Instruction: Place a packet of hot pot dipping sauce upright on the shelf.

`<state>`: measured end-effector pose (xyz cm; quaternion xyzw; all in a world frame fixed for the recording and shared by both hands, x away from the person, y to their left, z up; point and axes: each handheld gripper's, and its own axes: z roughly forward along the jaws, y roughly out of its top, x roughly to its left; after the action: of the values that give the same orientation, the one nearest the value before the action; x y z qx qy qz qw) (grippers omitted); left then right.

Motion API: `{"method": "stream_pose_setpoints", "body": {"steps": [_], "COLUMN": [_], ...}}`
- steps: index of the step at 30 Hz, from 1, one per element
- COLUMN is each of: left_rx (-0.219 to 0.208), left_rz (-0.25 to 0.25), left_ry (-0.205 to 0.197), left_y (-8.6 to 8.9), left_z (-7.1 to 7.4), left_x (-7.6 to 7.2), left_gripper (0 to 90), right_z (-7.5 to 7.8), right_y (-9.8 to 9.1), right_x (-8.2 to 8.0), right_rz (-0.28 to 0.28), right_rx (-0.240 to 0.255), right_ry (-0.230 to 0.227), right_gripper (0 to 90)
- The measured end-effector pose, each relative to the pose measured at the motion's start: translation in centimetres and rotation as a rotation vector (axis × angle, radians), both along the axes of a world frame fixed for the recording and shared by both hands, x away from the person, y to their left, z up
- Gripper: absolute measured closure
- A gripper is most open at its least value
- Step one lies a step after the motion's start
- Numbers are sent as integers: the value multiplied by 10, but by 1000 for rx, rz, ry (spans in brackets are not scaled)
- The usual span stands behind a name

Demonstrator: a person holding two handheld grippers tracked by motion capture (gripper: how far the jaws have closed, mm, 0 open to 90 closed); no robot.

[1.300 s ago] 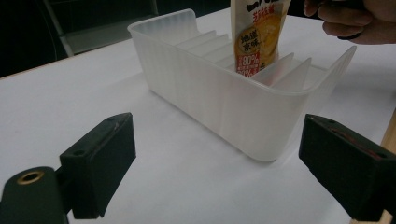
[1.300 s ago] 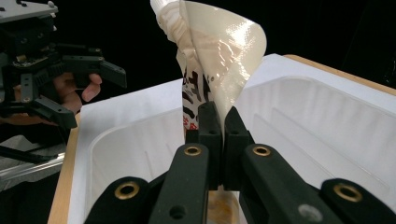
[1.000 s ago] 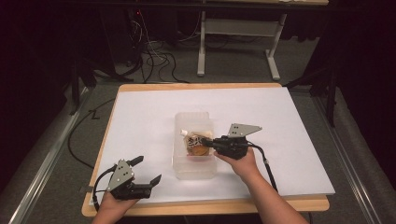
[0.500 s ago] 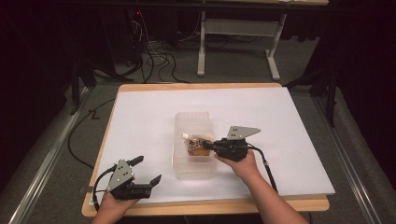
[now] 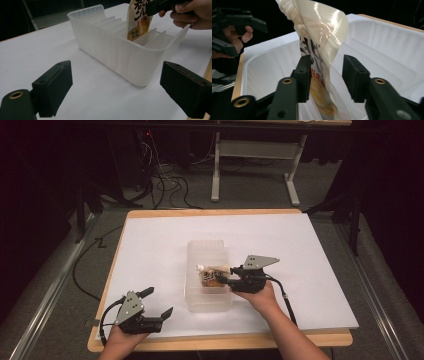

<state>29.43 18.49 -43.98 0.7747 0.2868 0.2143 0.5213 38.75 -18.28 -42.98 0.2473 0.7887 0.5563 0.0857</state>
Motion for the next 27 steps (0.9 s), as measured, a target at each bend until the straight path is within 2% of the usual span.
{"method": "stream_pose_setpoints", "body": {"steps": [3,4,5,6,7,8,9,13,22,27], "left_rx": [0,1,1,1,2,1,2,2,-1,3], "left_rz": [0,0,0,0,-1,-1,-1,-2,-1,-3], "left_ry": [-1,-1,-1,-1,-1,-1,-1,-1,-2,-2], "left_y": [0,0,0,0,0,0,-1,-1,-1,-3], "left_z": [0,0,0,0,0,0,0,0,0,0], "left_x": [0,0,0,0,0,0,0,0,0,1], "left_gripper": [115,115,115,115,115,115,115,115,115,115], "right_z": [1,1,2,2,4,4,5,7,13,17], "right_y": [1,1,1,1,1,1,1,3,-1,-16], "right_x": [-1,-1,-2,-2,-3,-3,-4,-6,-10,-18], "right_rz": [-5,-5,-10,-10,-25,-25,-34,-46,-65,-121], "right_rx": [2,2,0,0,0,0,-1,-7,0,-13], "right_ry": [-15,-15,-22,-22,-30,-30,-44,-50,-46,-52], "right_gripper": [490,490,433,433,350,350,272,172,147,145]}}
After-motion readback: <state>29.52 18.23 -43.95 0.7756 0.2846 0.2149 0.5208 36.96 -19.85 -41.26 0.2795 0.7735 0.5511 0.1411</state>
